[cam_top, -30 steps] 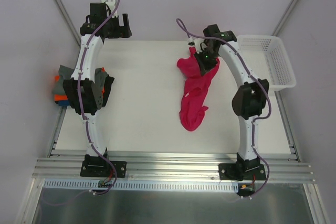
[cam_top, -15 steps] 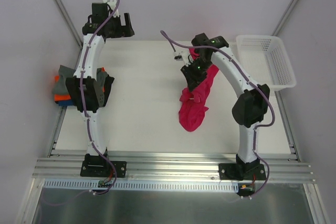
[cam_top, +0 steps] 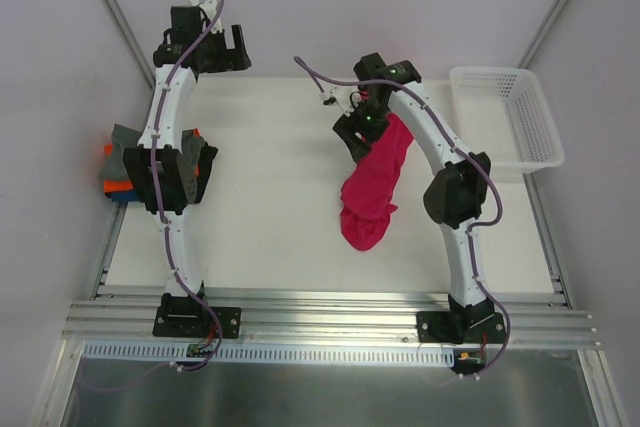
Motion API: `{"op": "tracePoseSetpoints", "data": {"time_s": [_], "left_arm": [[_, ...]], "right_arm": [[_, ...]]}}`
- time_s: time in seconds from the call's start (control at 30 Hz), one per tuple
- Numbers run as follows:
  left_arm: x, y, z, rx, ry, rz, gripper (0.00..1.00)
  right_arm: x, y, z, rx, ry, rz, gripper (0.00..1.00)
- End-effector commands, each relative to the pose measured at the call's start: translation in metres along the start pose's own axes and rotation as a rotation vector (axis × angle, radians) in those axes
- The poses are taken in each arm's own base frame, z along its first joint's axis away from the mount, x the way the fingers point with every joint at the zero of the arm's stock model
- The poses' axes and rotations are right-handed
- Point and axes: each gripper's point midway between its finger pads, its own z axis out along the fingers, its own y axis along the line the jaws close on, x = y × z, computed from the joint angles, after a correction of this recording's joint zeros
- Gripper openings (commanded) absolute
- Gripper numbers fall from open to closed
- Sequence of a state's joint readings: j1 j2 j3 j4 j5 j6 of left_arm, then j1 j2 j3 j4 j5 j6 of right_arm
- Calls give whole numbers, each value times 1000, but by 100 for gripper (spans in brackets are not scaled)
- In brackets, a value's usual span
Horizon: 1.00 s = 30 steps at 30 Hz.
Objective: Fold and stack the t-shirts
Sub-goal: Flatten out the tshirt
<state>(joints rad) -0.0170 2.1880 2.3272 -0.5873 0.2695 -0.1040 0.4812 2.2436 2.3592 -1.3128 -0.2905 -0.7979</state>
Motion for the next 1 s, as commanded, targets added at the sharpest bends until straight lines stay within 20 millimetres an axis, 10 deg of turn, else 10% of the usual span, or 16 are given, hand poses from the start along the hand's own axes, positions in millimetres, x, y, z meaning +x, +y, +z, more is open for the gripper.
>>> {"op": "tracePoseSetpoints", "data": {"time_s": [0.0,0.5,0.57,0.67,0.97], "left_arm": [[-30,-2,-28,-11,-85,32,99],[-29,-5,-34,-9,-82,26,99],[-29,-5,-34,-7,-83,25,99],[-29,-7,-33,4,-83,20,99],[-28,-13,-21,49,-76,-17,99]], "right_arm": [[47,32,1,-99,243,-88,70],[81,78,66,-318,510,-226,69],[88,75,67,-301,545,-225,52],[98,69,57,-277,598,-225,1],[119,16,-32,-35,578,-232,1]]}}
